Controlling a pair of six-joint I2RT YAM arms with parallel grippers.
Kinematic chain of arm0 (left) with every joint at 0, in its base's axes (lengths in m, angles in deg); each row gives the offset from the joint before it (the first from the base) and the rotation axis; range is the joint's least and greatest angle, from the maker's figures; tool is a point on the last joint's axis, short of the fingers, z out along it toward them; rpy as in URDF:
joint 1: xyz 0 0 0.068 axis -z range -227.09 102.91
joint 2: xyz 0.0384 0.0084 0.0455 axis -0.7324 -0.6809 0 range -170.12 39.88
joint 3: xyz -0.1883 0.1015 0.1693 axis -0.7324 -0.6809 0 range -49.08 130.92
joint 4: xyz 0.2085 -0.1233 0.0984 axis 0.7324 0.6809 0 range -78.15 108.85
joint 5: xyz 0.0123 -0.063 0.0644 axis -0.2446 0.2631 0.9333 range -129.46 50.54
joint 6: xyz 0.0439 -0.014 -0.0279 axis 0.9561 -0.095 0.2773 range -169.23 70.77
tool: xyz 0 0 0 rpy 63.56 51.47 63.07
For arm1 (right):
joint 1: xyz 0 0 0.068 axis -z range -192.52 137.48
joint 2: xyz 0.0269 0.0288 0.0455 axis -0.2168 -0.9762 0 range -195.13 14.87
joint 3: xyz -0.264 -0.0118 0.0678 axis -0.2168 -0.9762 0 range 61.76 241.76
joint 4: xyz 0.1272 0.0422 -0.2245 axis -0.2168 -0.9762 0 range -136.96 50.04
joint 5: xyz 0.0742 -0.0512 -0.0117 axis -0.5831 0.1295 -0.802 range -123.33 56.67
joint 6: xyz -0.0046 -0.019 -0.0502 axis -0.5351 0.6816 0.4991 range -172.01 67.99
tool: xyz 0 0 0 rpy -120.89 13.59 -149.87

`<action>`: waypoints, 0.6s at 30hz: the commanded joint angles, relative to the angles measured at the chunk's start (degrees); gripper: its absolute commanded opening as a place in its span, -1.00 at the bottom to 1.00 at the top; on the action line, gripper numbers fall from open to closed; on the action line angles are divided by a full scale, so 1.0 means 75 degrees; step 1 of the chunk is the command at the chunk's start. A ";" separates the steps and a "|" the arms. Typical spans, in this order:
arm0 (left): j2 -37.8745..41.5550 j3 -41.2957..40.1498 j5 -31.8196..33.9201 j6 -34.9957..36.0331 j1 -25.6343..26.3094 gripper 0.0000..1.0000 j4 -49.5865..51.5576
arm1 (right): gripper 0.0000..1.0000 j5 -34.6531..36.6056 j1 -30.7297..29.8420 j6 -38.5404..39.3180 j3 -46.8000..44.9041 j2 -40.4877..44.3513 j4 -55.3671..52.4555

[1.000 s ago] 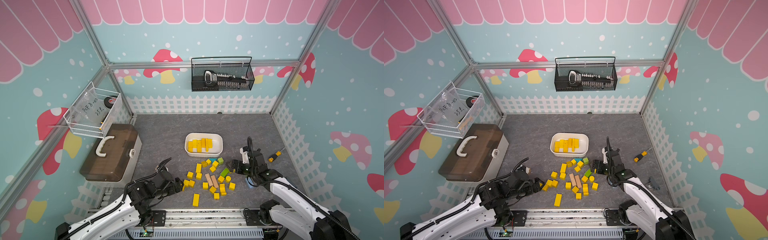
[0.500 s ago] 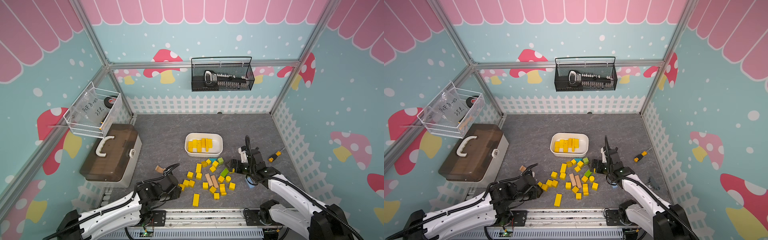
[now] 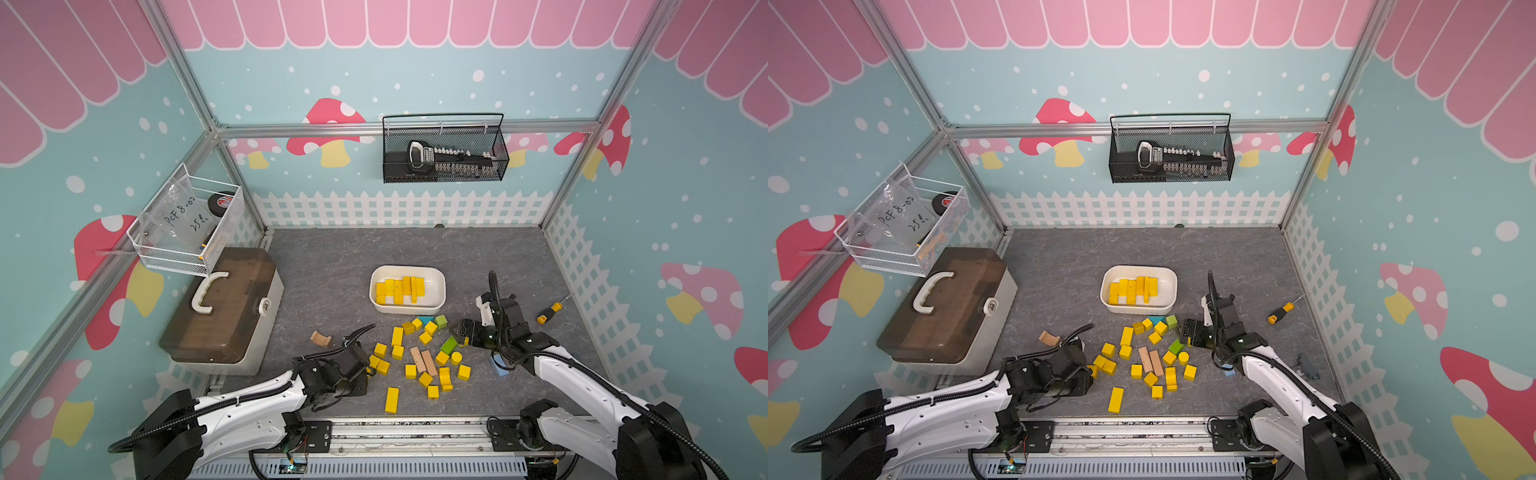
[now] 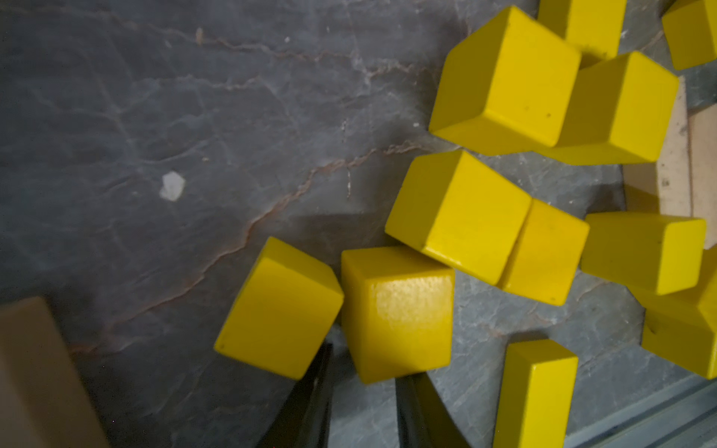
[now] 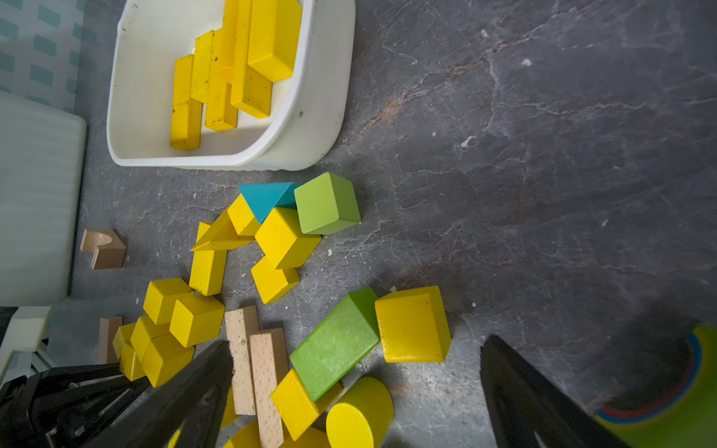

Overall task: Pick out the yellow building blocks
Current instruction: Move the building block to the center of the board.

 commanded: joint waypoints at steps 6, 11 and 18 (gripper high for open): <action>-0.1089 0.0468 -0.0614 0.0803 -0.0733 -0.43 -0.1043 | 0.97 0.0042 0.0015 0.0044 0.0236 -0.0009 -0.0085; -0.1877 0.0990 -0.1161 0.1228 -0.1030 -0.45 -0.1278 | 0.97 0.0057 0.0015 0.0032 0.0226 0.0003 -0.0090; -0.2786 0.2009 -0.1096 0.1811 -0.1268 -0.48 -0.1007 | 0.97 0.0043 0.0015 0.0035 0.0221 0.0003 -0.0095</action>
